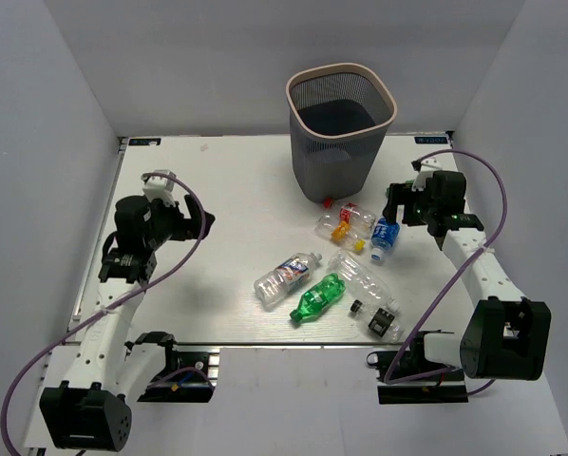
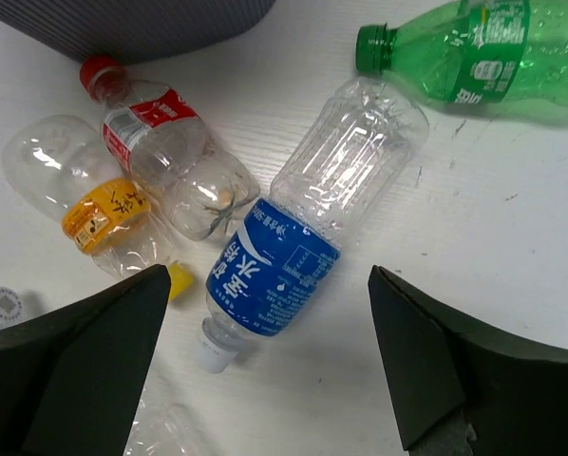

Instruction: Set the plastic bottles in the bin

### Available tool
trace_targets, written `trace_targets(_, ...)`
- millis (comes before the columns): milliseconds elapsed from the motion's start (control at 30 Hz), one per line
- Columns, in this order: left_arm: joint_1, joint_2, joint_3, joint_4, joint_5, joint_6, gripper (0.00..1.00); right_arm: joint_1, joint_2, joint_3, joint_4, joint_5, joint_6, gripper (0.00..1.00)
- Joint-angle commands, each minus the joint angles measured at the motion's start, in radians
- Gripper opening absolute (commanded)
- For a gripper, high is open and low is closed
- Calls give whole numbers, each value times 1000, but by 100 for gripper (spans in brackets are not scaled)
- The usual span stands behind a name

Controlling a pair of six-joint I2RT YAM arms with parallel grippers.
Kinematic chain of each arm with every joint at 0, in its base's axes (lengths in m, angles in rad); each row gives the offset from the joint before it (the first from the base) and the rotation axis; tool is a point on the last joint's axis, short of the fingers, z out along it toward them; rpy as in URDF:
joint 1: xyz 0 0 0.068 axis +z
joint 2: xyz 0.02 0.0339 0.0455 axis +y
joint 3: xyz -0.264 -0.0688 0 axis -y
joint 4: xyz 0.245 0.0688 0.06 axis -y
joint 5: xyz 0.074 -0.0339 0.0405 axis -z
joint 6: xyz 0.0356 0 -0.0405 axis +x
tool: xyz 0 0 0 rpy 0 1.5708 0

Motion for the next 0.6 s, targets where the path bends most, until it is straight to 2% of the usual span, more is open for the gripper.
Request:
trace_targets(0,-6,22,34,-106,114,50,100,-2,-17,-1,-9,8,7,90)
trace_targets(67,-6,34,34,-106,134,50,100,-2,-10,9,-23,2,-24,90)
trace_targets(133,-6,54,34,-106,180,50,100,-1,2,22,-56,-76,-122,90)
trace_targets(167,-6,84,34,-106,198,59,100,1,12,46,-114,-100,-265,90)
trace_targets(200,-18,100,46,-106,198,59,100,-2,17,58,-150,-174,-314,90)
trace_targets(267,-32,124,72,-141,198,96,100,-1,28,117,-262,-190,-378,90)
trace_targets(367,-58,166,110,-150,184,123,98,-1,39,141,-293,-213,-406,90)
trace_targets(467,-97,259,155,-140,209,133,90,1,40,146,-310,-240,-423,90)
trace_targets(500,-126,287,164,-127,229,133,81,-5,43,160,-346,-266,-429,80)
trace_targets(533,-144,342,188,-127,229,133,71,1,62,189,-366,-310,-434,33)
trace_targets(567,-164,342,201,-127,229,133,71,-1,62,189,-389,-315,-422,33)
